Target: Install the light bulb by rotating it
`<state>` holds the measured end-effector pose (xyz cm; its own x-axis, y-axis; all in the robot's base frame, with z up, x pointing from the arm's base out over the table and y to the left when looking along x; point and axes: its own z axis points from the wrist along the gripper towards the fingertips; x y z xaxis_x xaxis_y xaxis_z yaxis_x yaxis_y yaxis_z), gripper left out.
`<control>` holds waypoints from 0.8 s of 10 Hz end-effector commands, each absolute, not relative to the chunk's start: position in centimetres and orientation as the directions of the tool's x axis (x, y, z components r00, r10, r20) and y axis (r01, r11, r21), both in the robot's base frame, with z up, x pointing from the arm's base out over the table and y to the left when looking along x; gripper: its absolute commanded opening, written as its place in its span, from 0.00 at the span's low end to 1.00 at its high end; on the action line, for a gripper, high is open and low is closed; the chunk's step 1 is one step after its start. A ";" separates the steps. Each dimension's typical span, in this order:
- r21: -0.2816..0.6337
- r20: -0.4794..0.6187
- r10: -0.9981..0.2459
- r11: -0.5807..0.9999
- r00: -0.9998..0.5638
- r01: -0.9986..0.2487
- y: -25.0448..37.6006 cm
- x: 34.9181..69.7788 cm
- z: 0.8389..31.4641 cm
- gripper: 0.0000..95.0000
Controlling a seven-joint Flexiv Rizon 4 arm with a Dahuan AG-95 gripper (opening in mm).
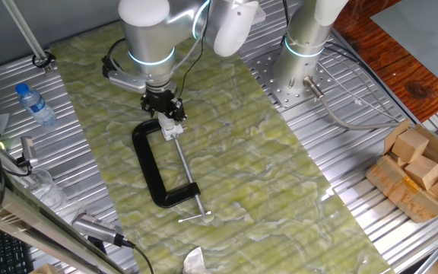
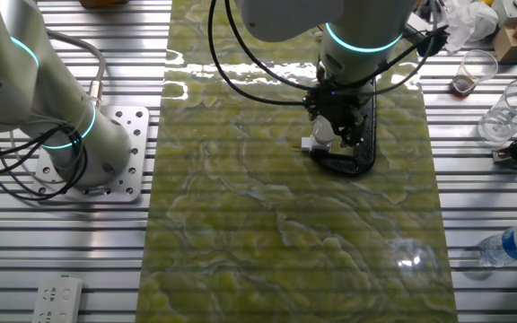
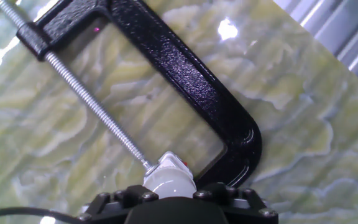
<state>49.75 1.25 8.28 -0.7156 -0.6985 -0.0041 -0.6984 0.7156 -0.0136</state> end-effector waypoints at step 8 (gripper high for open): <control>-0.015 -0.018 -0.809 0.588 -0.587 -0.809 1.8 49.6 7.9 0.60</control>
